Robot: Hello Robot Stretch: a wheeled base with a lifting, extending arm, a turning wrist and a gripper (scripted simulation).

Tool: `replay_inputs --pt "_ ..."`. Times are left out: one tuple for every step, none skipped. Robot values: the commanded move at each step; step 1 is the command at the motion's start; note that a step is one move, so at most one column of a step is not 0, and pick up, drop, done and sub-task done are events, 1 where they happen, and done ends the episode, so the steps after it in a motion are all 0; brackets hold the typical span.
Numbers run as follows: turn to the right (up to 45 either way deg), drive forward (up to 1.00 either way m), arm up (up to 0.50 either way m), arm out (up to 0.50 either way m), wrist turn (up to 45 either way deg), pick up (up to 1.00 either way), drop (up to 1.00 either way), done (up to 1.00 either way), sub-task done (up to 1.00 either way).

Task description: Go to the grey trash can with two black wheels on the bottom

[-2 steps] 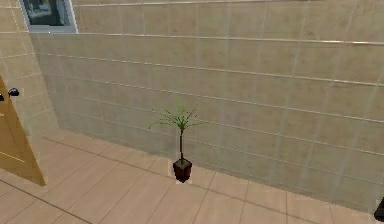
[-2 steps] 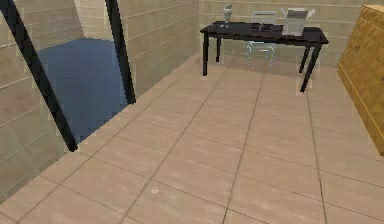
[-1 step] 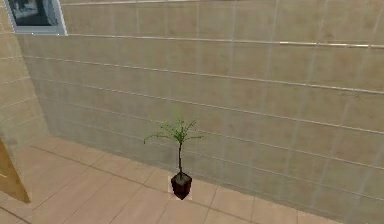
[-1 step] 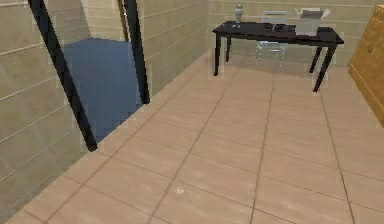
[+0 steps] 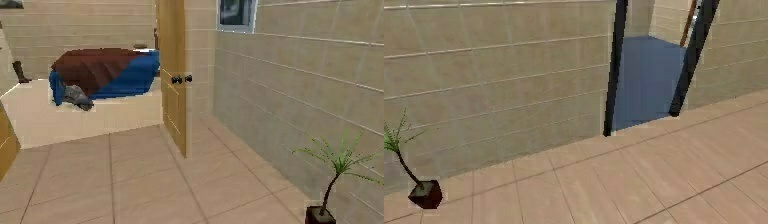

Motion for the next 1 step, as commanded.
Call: replay_inputs --pt "-39.0 0.00 0.00 0.00 0.0 0.00 0.00 0.00 0.00"
